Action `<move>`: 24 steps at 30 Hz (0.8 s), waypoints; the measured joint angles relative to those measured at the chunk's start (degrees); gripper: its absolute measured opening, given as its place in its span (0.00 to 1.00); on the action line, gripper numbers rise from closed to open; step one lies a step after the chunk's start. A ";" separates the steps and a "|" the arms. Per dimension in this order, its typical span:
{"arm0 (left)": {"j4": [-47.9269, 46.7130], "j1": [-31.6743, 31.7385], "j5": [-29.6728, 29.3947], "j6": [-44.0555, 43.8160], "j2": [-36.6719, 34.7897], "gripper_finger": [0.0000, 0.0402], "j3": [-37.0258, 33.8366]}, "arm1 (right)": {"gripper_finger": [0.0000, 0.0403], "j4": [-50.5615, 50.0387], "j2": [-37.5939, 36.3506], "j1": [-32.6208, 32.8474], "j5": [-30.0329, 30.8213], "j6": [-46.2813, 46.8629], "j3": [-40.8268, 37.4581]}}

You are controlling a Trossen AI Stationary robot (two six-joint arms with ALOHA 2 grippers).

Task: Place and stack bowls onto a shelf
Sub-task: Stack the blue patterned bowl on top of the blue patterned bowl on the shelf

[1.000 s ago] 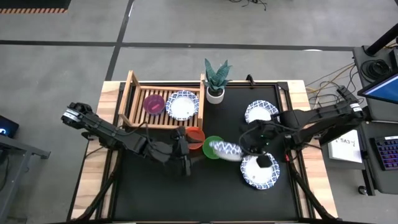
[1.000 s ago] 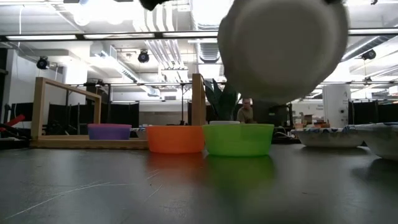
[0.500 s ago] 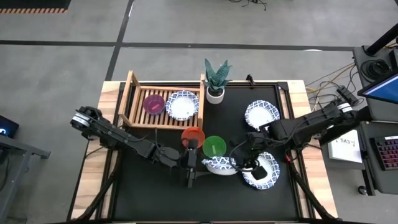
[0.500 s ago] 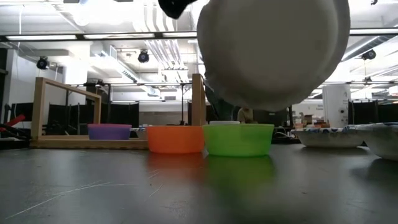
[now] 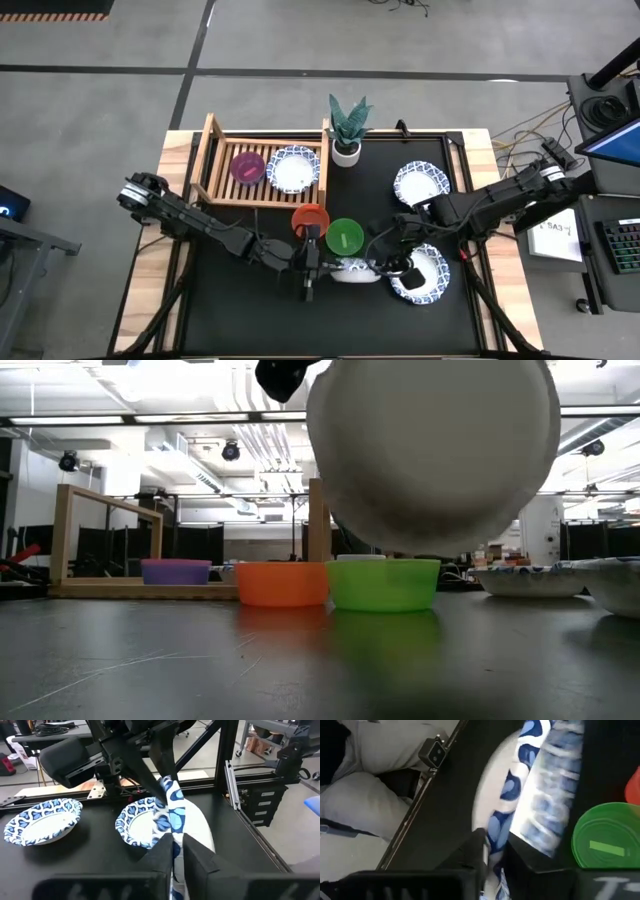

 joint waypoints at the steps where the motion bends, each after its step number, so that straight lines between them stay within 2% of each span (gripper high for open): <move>1: 0.01 0.00 -0.03 -0.27 0.00 0.02 0.00 | 0.16 0.03 0.00 0.00 0.67 0.27 0.00; 7: -0.19 -0.98 0.03 -0.16 -0.12 0.01 0.28 | 0.33 0.18 -1.65 -0.02 1.27 0.94 0.00; 12: -5.69 -4.34 1.62 6.87 -1.33 0.01 5.24 | 0.42 0.25 -6.59 0.00 1.17 2.10 0.00; 16: -22.26 -6.95 -0.08 11.02 -1.97 0.00 14.62 | 0.45 0.67 -12.23 -0.02 1.26 2.26 0.00; 21: -48.35 -8.56 -9.98 11.66 -1.90 0.00 29.12 | 0.45 1.33 -18.73 0.11 1.27 2.30 0.00; 24: -60.89 -8.59 -15.70 9.81 -1.86 0.00 35.48 | 0.45 1.48 -21.33 0.13 1.26 2.56 -0.23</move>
